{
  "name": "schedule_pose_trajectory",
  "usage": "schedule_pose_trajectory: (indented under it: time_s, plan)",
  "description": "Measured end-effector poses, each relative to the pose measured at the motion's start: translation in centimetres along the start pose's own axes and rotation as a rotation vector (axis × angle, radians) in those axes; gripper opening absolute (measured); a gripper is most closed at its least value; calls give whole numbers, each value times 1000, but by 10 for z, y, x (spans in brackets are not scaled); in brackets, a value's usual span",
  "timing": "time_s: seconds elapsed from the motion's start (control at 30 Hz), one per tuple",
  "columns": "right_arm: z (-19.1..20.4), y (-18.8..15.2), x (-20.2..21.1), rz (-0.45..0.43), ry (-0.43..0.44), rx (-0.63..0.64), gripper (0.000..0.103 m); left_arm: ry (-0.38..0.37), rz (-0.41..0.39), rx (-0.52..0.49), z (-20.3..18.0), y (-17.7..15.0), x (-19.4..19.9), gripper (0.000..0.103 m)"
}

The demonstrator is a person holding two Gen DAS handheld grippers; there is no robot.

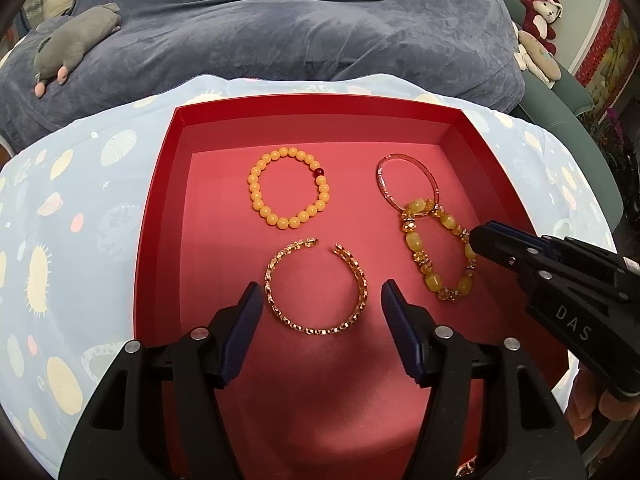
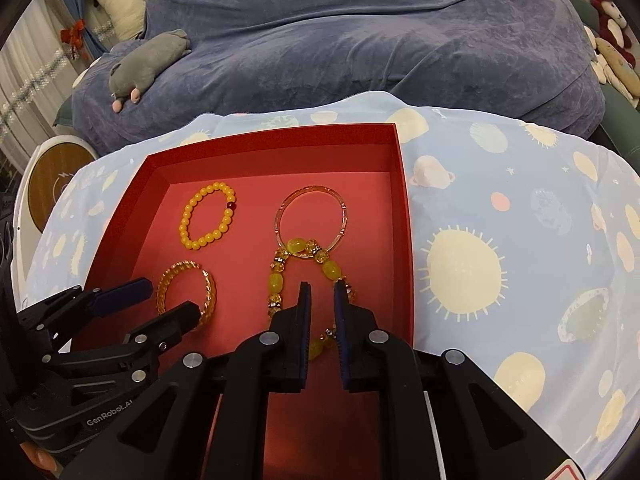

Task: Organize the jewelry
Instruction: 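Raise both open tools away from the red box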

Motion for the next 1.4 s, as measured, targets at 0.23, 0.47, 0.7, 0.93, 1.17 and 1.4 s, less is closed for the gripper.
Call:
schedule_pose_trajectory:
  time_s: [0.23, 0.47, 0.7, 0.93, 1.17, 1.4]
  plan:
    - [2, -8, 26, -35, 6, -14, 28, 44, -74, 28, 6, 0, 29, 83]
    - [12, -22, 59, -67, -2, 15, 29, 64, -112, 41, 10, -10, 61, 83]
    - [22, -48, 91, -87, -11, 37, 35, 66, -116, 48, 10, -42, 89, 83]
    - [21, -93, 116, -75, -27, 37, 35, 73, -100, 48, 7, -89, 108, 83]
    - [10, -143, 126, -32, -42, 1, 35, 83, -67, 67, 4, -141, 116, 83]
    - [9, -186, 129, 3, -55, 6, 35, 82, -40, 102, 4, -178, 118, 83]
Point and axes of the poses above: each gripper's, at about its wrist camera, not at the fingertips, and x roughly against the way its jaws point, z to its left, y to its top, the point moved 6 cm from there along -x, roughly the way its jaws point, and after that the axes turned 3 degrees about -y, right-handed, at the moved point
